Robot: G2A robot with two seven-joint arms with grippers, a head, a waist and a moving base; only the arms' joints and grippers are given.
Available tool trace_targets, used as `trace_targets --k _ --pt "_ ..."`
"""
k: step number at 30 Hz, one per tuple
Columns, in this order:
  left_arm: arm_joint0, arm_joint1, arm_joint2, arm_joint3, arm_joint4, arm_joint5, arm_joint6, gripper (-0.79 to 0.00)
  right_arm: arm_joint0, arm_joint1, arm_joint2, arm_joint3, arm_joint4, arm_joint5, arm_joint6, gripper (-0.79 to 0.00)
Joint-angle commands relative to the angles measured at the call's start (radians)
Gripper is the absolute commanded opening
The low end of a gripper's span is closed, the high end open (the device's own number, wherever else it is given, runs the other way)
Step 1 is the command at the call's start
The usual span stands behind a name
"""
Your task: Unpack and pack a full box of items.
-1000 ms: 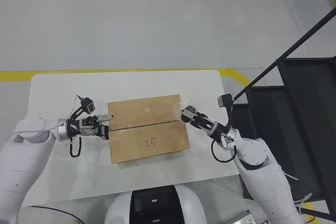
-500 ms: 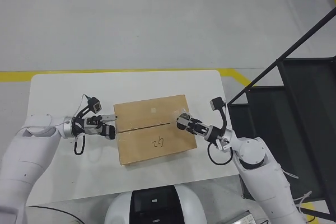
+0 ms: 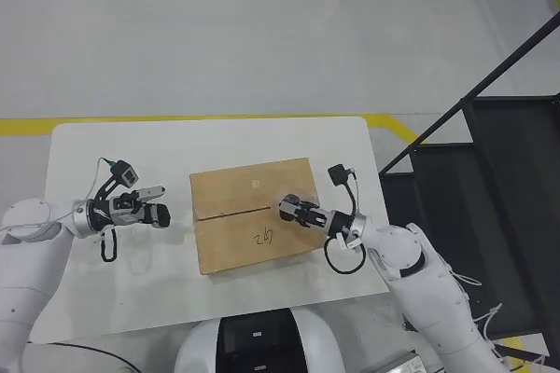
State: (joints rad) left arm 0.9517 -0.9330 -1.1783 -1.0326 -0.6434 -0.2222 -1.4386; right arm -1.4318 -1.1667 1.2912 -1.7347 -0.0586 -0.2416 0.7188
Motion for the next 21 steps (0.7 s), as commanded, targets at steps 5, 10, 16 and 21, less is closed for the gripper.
trace_targets --k 5,10,16,21 --pt "0.039 0.011 -0.032 -0.044 0.006 0.018 0.015 0.000 0.028 -0.003 -0.043 0.017 -0.043 0.030 -0.004 -0.785" --pt "0.056 0.015 -0.048 -0.064 0.011 0.024 0.023 0.000 0.044 -0.006 -0.074 0.028 -0.058 0.043 -0.023 -0.785" --pt "0.070 0.018 -0.060 -0.080 0.015 0.033 0.032 0.000 0.061 -0.009 -0.108 0.043 -0.082 0.068 -0.034 -0.785" --pt "0.076 0.019 -0.064 -0.087 0.020 0.038 0.035 0.000 0.081 -0.013 -0.136 0.054 -0.109 0.090 -0.045 -0.785"
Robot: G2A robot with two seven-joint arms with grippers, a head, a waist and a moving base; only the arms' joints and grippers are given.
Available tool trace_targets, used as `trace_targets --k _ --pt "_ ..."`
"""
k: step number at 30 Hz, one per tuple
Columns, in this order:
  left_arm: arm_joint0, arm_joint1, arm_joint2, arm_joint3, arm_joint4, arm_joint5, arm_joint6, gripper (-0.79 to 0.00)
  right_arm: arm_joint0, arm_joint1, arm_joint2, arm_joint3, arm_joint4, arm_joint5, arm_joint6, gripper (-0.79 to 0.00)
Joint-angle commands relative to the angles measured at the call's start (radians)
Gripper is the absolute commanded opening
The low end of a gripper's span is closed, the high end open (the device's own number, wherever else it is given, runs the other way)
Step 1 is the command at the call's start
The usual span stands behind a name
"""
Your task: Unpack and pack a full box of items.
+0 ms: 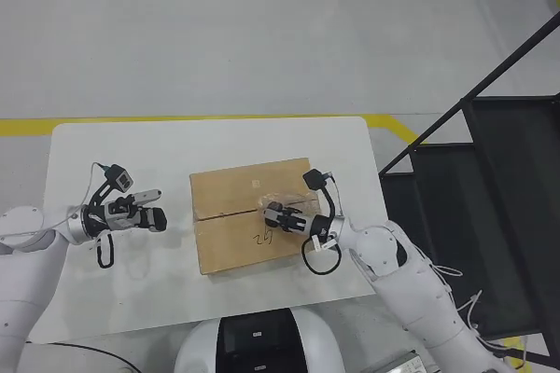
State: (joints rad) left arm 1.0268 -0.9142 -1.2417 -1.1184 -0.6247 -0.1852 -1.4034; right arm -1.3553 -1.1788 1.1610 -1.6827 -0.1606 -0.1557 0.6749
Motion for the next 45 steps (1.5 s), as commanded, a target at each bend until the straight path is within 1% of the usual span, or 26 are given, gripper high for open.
trace_targets --k 1,5,6,7,8,15,23,31,39,45 --pt "0.001 0.000 -0.001 -0.002 0.002 0.002 0.000 0.000 0.008 -0.002 -0.012 0.003 -0.009 0.007 -0.004 -0.785" --pt "0.004 0.000 -0.003 -0.006 0.005 0.004 0.002 0.000 0.020 -0.005 -0.030 0.008 -0.013 0.019 -0.013 -0.785" --pt "0.004 0.000 -0.004 -0.006 0.005 0.004 0.002 0.000 0.022 -0.005 -0.035 0.009 -0.014 0.020 -0.014 -0.613" --pt "0.005 0.000 -0.004 -0.006 0.006 0.005 0.003 0.000 0.025 -0.006 -0.038 0.010 -0.015 0.023 -0.016 -0.172" --pt "0.005 0.000 -0.003 -0.007 0.009 0.006 0.003 0.000 0.027 -0.006 -0.041 0.010 -0.016 0.025 -0.018 0.000" --pt "0.000 -0.002 0.003 -0.008 0.017 0.015 0.000 0.000 0.026 -0.006 -0.043 -0.004 -0.017 0.028 -0.021 0.000" --pt "-0.009 -0.004 0.009 -0.003 0.020 0.016 -0.006 0.000 -0.017 0.005 -0.011 -0.023 -0.017 0.009 -0.013 0.000" --pt "-0.017 -0.007 0.014 -0.003 0.020 0.012 -0.007 0.000 -0.096 0.024 0.076 -0.111 0.024 -0.051 0.001 0.000" --pt "-0.021 -0.010 0.018 0.002 0.015 0.007 -0.011 0.000 -0.161 0.034 0.160 -0.128 0.049 -0.090 -0.087 0.000" --pt "-0.023 -0.012 0.020 0.007 0.015 0.006 -0.012 0.000 -0.206 0.039 0.214 -0.142 0.139 -0.099 -0.103 0.000"
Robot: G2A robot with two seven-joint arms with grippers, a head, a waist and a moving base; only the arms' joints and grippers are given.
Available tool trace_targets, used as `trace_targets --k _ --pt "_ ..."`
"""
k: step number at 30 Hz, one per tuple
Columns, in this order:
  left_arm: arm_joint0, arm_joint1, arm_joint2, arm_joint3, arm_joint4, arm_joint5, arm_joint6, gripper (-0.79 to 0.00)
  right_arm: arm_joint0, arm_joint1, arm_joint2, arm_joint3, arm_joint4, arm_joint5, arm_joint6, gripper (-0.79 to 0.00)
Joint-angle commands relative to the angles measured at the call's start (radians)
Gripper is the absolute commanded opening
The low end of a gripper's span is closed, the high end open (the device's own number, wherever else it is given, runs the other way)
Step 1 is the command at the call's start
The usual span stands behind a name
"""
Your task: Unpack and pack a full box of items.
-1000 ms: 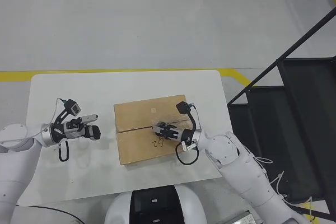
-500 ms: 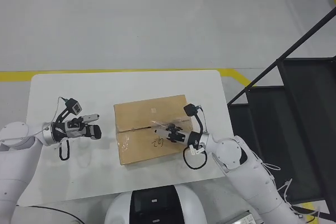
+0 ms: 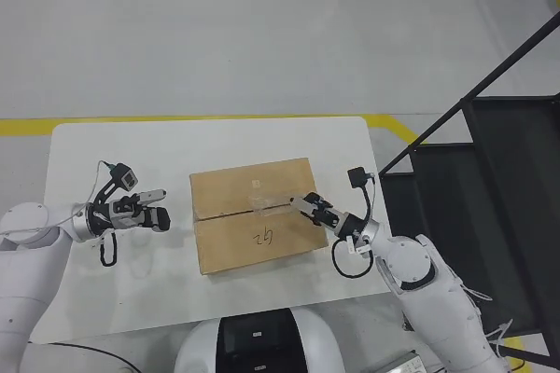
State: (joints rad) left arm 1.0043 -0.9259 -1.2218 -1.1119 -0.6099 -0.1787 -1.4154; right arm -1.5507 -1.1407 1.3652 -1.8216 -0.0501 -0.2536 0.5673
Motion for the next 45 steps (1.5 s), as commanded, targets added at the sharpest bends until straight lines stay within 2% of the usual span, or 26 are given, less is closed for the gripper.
trace_targets --k 1,4,16,27,34,45 --pt "0.000 0.000 0.000 0.001 0.000 -0.001 0.000 0.000 -0.019 0.002 0.019 -0.004 0.057 -0.002 0.008 0.000" --pt "-0.003 -0.002 0.004 0.000 0.003 0.000 0.000 0.000 -0.036 0.004 0.037 -0.005 0.097 -0.005 0.020 0.000" --pt "-0.012 -0.005 0.012 -0.003 0.009 0.001 0.000 0.000 -0.036 0.004 0.037 -0.005 0.097 -0.005 0.020 0.000" --pt "0.018 -0.014 0.016 -0.027 -0.043 0.006 0.076 0.000 0.028 -0.008 -0.010 0.048 0.062 0.057 -0.097 0.000" --pt "-0.039 -0.053 0.132 0.025 -0.036 0.025 0.081 0.000 0.043 -0.010 -0.008 0.044 0.057 0.055 -0.129 0.000" --pt "-0.174 -0.132 0.294 0.141 -0.071 -0.017 0.025 0.000 -0.028 -0.001 0.076 -0.021 0.084 0.044 -0.129 0.000"
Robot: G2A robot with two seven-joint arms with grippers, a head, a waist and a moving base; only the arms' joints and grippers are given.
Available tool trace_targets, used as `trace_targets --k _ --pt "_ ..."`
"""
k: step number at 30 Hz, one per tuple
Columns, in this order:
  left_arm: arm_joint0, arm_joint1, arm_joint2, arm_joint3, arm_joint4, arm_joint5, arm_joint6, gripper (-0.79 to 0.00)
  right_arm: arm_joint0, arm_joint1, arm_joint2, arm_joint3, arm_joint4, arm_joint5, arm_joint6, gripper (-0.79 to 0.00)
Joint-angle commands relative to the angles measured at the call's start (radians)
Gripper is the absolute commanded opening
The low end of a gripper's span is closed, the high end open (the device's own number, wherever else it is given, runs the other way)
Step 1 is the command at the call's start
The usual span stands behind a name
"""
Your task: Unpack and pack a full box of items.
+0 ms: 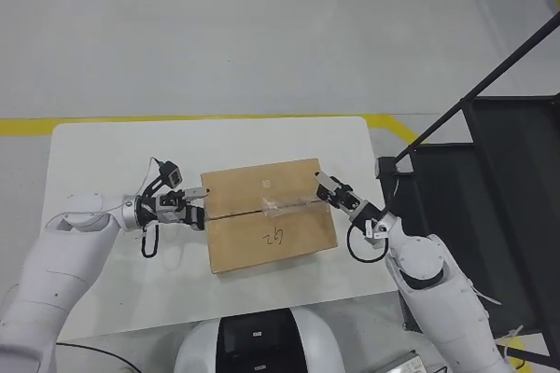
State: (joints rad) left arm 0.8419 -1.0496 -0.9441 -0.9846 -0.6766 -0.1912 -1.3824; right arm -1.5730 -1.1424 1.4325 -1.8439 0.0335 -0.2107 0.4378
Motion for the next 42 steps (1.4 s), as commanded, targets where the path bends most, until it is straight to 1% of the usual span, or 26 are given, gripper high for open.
trace_targets --k 1,5,8,12,15,18,22,27,33,37,42 --pt "-0.021 -0.015 0.027 0.025 -0.011 -0.008 -0.015 0.000 -0.011 0.002 0.014 0.002 -0.001 0.001 0.002 0.000" --pt "-0.054 -0.037 0.055 0.084 -0.037 -0.021 -0.048 0.000 -0.028 0.005 0.025 0.006 -0.031 0.017 0.015 0.000" --pt "-0.067 -0.040 0.043 0.136 -0.051 -0.043 -0.062 0.000 -0.030 0.006 0.022 0.012 -0.066 0.028 0.012 0.000" --pt "-0.063 -0.026 -0.007 0.185 -0.067 -0.073 -0.082 0.000 -0.016 0.004 0.007 0.041 -0.107 0.021 -0.021 0.000" --pt "-0.045 -0.006 -0.061 0.193 -0.084 -0.091 -0.097 0.000 0.001 0.001 -0.016 0.069 -0.146 0.017 -0.045 0.000" --pt "-0.015 0.016 -0.118 0.175 -0.096 -0.098 -0.108 0.000 0.018 -0.004 -0.044 0.099 -0.151 0.008 -0.060 0.000" --pt "0.030 0.044 -0.187 0.124 -0.094 -0.091 -0.110 0.000 0.055 -0.011 -0.092 0.121 -0.156 -0.002 -0.052 0.000" --pt "0.082 0.067 -0.244 0.044 -0.075 -0.068 -0.100 0.000 0.114 -0.023 -0.173 0.137 -0.157 -0.004 -0.032 0.000" --pt "0.130 0.081 -0.283 -0.031 -0.062 -0.046 -0.085 0.000 0.190 -0.042 -0.278 0.170 -0.150 -0.006 -0.011 0.000" --pt "0.149 0.087 -0.300 -0.057 -0.053 -0.037 -0.077 0.000 0.238 -0.055 -0.336 0.198 -0.151 -0.006 0.001 0.000" --pt "0.168 0.093 -0.321 -0.080 -0.048 -0.029 -0.069 0.000 0.272 -0.066 -0.385 0.211 -0.140 -0.024 0.025 0.000"
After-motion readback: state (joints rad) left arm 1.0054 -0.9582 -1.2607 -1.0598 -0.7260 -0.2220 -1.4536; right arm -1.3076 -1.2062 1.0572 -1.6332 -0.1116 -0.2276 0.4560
